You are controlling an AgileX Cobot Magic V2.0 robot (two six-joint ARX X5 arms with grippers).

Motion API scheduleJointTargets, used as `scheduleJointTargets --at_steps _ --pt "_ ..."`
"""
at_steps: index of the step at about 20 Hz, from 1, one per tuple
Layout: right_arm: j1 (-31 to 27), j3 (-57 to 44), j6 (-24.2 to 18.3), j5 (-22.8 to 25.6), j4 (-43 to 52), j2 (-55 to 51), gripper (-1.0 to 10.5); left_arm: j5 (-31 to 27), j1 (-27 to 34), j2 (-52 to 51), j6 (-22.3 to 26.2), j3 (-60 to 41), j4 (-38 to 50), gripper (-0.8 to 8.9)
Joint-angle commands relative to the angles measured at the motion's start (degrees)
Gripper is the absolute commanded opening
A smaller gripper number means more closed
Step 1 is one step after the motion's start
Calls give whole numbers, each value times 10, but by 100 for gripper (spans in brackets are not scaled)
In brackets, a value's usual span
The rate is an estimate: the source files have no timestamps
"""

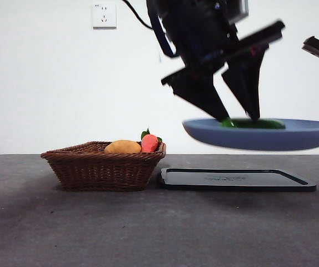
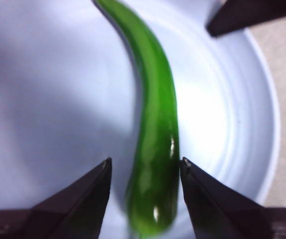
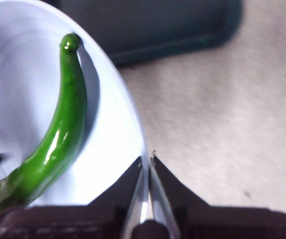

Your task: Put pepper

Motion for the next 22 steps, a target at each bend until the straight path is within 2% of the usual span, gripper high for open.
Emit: scheduleJointTargets --at_steps 1,9,12,17,22 --pt "1 9 11 1 -4 7 5 1 -6 -19 5 12 -1 250" --pt "0 29 70 16 45 40 5 -1 -6 -114 5 12 -63 249" --pt "0 75 70 16 49 104 5 -13 -6 -165 7 12 -89 249" --pt "0 164 70 16 78 221 5 -96 -6 -261 18 12 -114 249" --pt "1 226 70 16 107 314 5 -112 -6 -341 17 12 -116 249"
